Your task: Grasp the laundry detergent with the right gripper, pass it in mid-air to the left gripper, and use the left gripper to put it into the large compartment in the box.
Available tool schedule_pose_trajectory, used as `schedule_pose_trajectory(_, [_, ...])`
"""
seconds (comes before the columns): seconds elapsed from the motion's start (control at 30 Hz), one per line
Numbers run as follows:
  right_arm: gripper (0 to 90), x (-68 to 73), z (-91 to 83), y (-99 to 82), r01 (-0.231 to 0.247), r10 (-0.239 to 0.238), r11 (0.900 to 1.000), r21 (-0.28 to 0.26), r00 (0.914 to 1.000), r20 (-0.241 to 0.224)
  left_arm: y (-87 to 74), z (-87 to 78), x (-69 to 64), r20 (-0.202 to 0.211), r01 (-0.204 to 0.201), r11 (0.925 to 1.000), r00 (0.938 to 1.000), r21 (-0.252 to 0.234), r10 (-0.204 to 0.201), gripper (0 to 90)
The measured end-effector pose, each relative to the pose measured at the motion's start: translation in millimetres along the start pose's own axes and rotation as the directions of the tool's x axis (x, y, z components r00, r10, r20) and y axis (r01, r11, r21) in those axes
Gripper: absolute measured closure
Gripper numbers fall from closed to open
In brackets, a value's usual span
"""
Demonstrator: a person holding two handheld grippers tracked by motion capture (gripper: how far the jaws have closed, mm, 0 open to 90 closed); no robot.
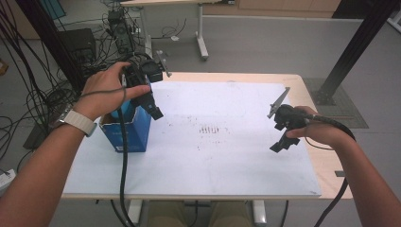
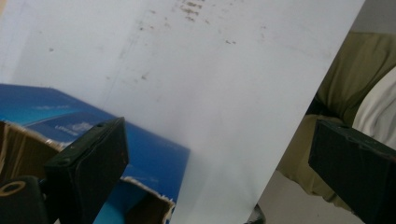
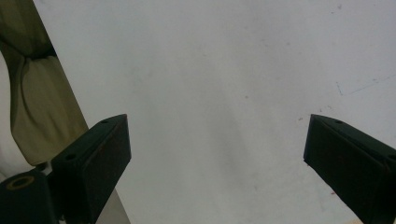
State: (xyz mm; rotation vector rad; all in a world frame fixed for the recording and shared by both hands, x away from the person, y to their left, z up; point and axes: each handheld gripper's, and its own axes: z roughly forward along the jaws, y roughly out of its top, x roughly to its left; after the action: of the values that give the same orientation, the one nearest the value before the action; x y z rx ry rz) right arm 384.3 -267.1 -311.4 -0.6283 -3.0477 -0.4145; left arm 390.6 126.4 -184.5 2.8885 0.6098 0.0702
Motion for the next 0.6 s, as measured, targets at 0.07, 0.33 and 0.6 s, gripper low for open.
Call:
schedule_pose_trajectory(0.07, [7.5,0.4,0.5,0.7,-0.002,0.002,1.0000,0.003,1.0000,-0.002,3.3,4.4,-3.2,-0.002,-0.017,0.9998,0.9999,0.007,0.017,5.5])
schedule_pose_trajectory(0.33, [7.5,0.6,-2.6,-0.2,-0.006,0.006,1.0000,0.002,1.0000,0.004,10.1,19.7,-13.0,0.008,-0.076,0.9969,0.9971,0.016,0.076,5.5])
schedule_pose_trajectory(0.6, [7.5,-0.4,-5.4,-2.8,-0.015,0.015,0.9999,-0.005,0.9998,0.011,13.1,31.2,-21.8,0.018,-0.121,0.9922,0.9925,0.030,0.121,5.6])
